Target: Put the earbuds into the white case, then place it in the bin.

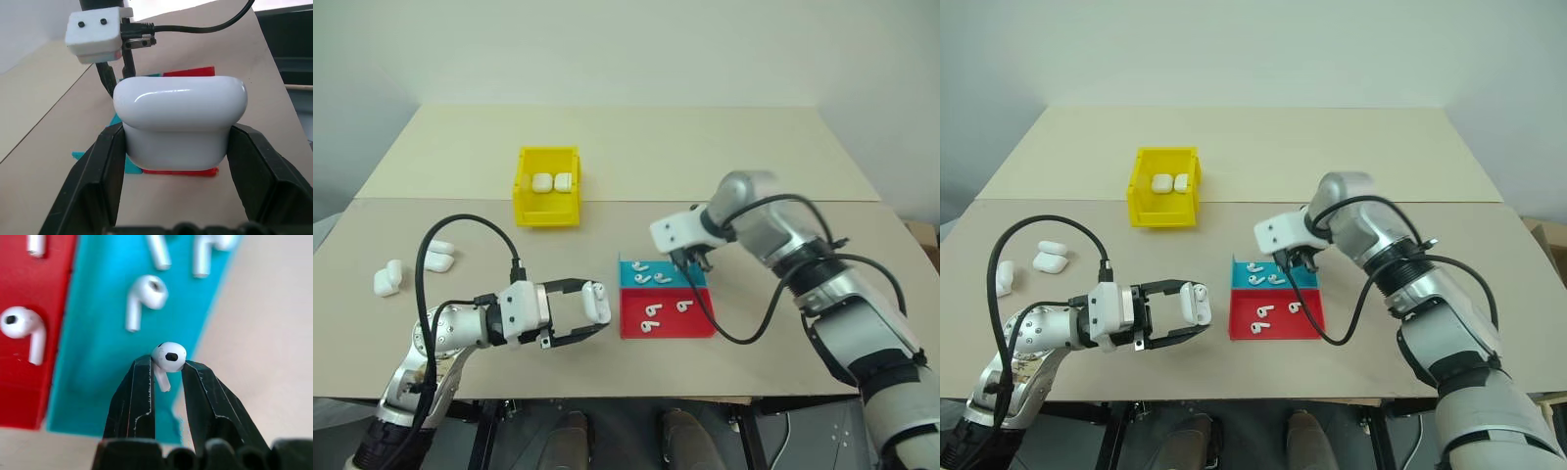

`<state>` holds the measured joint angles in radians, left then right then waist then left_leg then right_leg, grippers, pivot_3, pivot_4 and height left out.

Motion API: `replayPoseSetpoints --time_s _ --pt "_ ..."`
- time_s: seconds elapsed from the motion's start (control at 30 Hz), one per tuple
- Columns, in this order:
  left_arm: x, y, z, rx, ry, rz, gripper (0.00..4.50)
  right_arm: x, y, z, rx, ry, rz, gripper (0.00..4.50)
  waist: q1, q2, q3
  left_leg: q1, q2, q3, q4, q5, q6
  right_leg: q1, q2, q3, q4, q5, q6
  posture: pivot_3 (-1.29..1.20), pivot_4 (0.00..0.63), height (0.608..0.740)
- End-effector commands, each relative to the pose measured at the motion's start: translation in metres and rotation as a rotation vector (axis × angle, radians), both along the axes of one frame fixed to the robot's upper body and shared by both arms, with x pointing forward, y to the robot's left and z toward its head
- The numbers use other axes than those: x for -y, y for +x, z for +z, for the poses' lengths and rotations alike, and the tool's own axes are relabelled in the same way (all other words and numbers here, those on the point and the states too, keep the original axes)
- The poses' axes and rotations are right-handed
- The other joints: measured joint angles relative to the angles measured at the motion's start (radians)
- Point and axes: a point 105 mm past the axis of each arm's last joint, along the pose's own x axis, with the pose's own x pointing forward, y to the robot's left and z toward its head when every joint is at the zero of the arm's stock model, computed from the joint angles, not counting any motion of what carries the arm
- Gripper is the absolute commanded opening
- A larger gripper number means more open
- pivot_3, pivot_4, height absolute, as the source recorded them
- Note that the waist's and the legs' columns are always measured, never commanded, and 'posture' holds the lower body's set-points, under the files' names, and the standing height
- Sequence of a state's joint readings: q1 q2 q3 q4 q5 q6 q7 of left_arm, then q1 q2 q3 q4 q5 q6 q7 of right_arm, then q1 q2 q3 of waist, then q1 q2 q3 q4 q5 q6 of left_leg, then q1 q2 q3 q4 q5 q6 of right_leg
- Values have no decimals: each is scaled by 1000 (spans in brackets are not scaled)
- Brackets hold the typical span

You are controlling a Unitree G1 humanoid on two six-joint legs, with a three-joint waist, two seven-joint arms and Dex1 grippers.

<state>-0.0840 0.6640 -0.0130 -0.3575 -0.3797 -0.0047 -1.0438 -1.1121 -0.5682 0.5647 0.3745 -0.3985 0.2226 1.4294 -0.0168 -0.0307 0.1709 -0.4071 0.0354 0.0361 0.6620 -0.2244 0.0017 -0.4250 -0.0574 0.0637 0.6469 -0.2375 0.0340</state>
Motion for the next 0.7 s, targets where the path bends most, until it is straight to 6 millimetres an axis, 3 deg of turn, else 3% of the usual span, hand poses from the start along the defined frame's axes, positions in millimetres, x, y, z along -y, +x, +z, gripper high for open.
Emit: replayPoseSetpoints --time_s 0.03,0.17,0.37,0.53,0.6,0.7 --pt "6 1 28 42 -95 -19 2780 5 -7 63 101 224 -45 928 2 0 0 0 0 0 0 0 0 0 0 0 0 0 0 0 150 740" --pt "20 5 54 24 -192 -83 2780 18 -39 115 141 552 -110 928 6 0 0 -1 0 -1 0 0 0 0 0 -1 0 0 0 0 150 740" --pt "38 5 70 2 -244 -183 2780 18 -85 151 48 981 -85 928 0 0 0 -1 -1 -3 0 0 0 1 0 -2 -2 0 1 0 150 740" --pt "48 7 73 -10 -257 -231 2780 15 -122 165 -51 1299 55 928 -2 0 0 1 0 -4 0 0 0 3 2 -2 0 0 1 0 150 740" --pt "52 9 74 0 -250 -240 2780 9 -138 157 -117 1392 120 928 -1 -1 0 0 -1 -4 0 0 0 3 1 -1 0 0 1 0 150 740" --pt "58 12 78 3 -262 -235 2780 3 -151 140 -131 1380 140 928 1 -1 0 0 -1 -4 0 0 0 3 1 -1 -1 0 1 0 150 740"
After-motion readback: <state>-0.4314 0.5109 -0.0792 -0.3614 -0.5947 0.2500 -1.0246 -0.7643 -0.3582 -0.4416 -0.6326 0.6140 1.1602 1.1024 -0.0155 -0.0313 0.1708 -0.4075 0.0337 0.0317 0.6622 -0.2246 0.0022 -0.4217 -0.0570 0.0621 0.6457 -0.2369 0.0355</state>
